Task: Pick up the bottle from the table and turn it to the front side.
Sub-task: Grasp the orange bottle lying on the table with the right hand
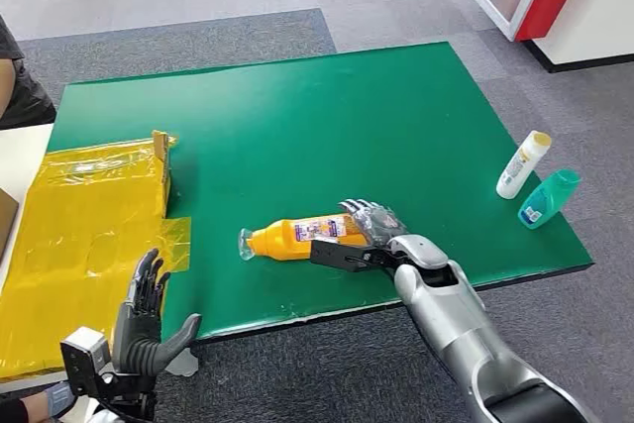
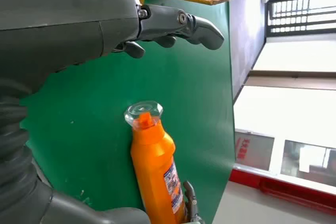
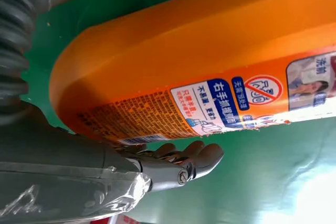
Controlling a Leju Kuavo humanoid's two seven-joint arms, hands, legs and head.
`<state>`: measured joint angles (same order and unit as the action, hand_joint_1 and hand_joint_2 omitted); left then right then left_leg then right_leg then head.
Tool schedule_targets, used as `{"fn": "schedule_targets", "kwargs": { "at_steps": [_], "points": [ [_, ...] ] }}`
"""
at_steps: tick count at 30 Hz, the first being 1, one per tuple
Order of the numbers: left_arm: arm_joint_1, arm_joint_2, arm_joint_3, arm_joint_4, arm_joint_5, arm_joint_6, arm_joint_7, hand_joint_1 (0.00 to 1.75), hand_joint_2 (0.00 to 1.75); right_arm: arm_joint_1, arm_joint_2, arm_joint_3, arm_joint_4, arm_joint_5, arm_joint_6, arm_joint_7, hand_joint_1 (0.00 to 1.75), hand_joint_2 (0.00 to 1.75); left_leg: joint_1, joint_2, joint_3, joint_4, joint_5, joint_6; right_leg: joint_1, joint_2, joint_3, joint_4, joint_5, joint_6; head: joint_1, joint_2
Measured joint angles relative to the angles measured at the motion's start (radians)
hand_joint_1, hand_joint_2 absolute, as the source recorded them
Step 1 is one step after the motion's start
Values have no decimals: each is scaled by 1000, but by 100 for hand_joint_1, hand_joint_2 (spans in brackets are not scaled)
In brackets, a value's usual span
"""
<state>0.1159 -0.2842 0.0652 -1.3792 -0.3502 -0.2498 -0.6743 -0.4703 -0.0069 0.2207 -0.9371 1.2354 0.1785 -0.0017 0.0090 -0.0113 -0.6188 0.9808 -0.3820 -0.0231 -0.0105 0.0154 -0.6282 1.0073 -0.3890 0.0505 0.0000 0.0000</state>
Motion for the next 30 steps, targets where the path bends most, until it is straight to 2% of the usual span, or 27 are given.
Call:
{"fn": "schedule_targets", "kwargs": {
  "at_steps": [5,9,17,25,30],
  "points": [
    [-9,10,-16,20,4,4,0,0,175,-57,-1,14,102,0,-3,2,1,175,0,0,0,0,0,0,0,0,0,0,0,0,0,0],
    [-16,19,-26,35,5,5,0,0,175,-89,-1,22,157,0,-4,2,175,175,0,0,1,0,0,0,0,0,0,0,0,0,0,0],
    [-14,26,-33,48,22,24,0,0,175,-80,-6,40,155,-19,-48,-31,175,175,0,0,1,0,1,0,0,0,1,0,1,0,0,0],
    [18,22,-21,27,22,25,3,0,175,136,-11,27,-203,-236,-77,-81,175,175,0,-1,-1,0,0,-1,0,0,-1,0,0,0,0,0],
    [29,18,-13,7,22,16,4,0,175,221,10,-4,-371,-338,-91,-111,175,175,0,-1,-2,0,-1,-1,0,0,-2,0,-1,0,0,0]
  ]
}}
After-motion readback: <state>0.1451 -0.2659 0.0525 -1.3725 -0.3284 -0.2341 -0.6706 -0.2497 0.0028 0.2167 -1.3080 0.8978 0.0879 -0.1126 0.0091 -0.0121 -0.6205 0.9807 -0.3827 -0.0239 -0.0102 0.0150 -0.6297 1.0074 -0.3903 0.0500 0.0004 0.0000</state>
